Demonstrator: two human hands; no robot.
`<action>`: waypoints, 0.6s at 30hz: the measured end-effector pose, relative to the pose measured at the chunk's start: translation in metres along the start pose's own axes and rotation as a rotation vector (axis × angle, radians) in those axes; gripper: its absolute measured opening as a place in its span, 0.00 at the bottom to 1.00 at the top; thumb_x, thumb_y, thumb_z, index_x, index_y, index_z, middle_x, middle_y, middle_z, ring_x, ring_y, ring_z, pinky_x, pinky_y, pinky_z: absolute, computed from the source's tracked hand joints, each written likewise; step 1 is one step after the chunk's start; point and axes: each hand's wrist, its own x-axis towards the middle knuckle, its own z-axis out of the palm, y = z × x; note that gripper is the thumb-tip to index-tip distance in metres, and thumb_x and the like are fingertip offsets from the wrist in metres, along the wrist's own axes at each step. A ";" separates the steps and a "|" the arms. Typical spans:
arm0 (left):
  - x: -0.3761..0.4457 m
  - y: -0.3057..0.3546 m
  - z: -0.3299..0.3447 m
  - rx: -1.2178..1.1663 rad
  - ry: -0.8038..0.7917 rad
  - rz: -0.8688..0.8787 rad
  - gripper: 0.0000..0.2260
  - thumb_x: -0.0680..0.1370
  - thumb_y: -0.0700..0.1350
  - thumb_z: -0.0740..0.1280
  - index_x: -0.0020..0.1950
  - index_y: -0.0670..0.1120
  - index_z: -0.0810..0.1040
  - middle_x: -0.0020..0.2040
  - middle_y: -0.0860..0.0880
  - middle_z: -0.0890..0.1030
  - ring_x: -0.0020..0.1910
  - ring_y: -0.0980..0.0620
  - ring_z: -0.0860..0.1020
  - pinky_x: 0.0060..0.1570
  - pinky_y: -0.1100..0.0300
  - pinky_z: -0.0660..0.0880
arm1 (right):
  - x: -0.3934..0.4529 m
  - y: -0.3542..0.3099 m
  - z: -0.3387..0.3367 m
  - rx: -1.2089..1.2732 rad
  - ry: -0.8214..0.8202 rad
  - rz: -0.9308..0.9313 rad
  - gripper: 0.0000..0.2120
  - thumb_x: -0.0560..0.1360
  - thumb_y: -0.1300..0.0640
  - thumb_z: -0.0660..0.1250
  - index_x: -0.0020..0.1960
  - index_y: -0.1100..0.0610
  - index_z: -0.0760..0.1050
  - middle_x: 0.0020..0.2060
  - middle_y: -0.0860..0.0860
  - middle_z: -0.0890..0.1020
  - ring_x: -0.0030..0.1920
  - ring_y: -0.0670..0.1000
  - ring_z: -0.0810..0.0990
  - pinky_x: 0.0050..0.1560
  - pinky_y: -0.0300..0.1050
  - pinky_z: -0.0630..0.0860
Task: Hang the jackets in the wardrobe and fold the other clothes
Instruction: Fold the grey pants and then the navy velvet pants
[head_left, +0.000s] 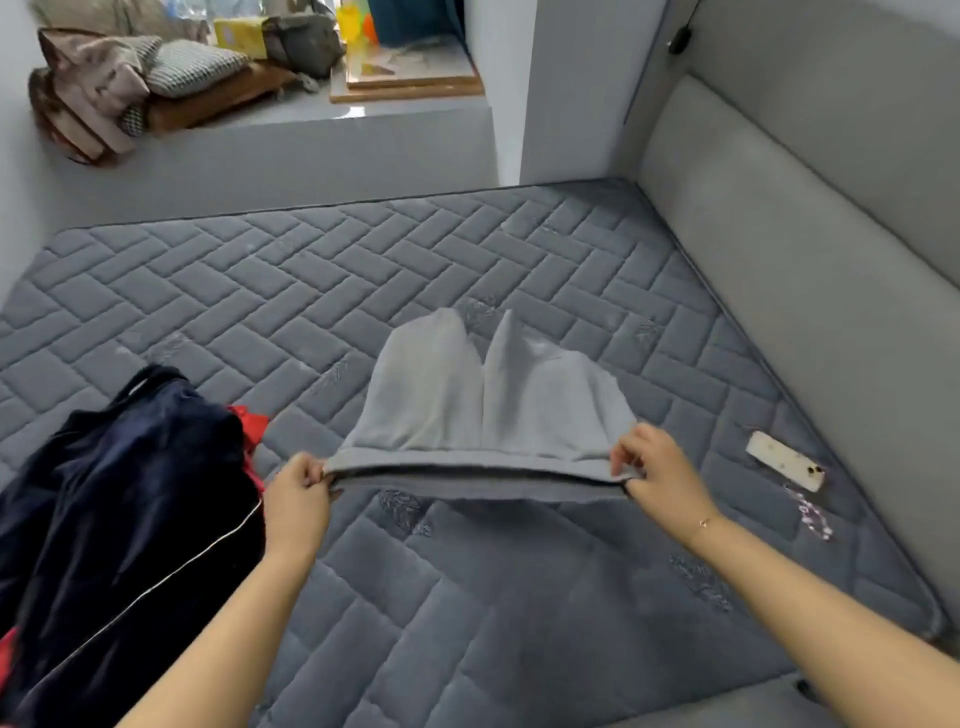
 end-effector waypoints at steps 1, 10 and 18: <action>-0.005 -0.038 0.007 0.093 0.007 0.018 0.19 0.73 0.28 0.64 0.31 0.47 0.59 0.29 0.45 0.70 0.34 0.48 0.69 0.35 0.48 0.71 | -0.014 0.010 0.035 -0.009 -0.033 0.017 0.19 0.62 0.77 0.63 0.36 0.53 0.72 0.38 0.50 0.71 0.42 0.52 0.71 0.41 0.47 0.67; -0.070 -0.298 0.040 0.315 -0.106 -0.144 0.13 0.69 0.26 0.58 0.42 0.41 0.77 0.34 0.46 0.74 0.36 0.47 0.66 0.34 0.59 0.60 | -0.155 0.076 0.305 -0.070 -0.396 0.238 0.14 0.69 0.73 0.61 0.42 0.54 0.66 0.44 0.47 0.68 0.46 0.47 0.68 0.39 0.40 0.66; -0.090 -0.332 0.015 0.500 -0.256 -0.256 0.22 0.69 0.23 0.57 0.54 0.39 0.81 0.53 0.43 0.82 0.53 0.49 0.78 0.54 0.66 0.70 | -0.213 0.066 0.345 0.016 -0.583 0.333 0.13 0.72 0.68 0.63 0.47 0.51 0.69 0.48 0.44 0.67 0.51 0.45 0.68 0.45 0.38 0.72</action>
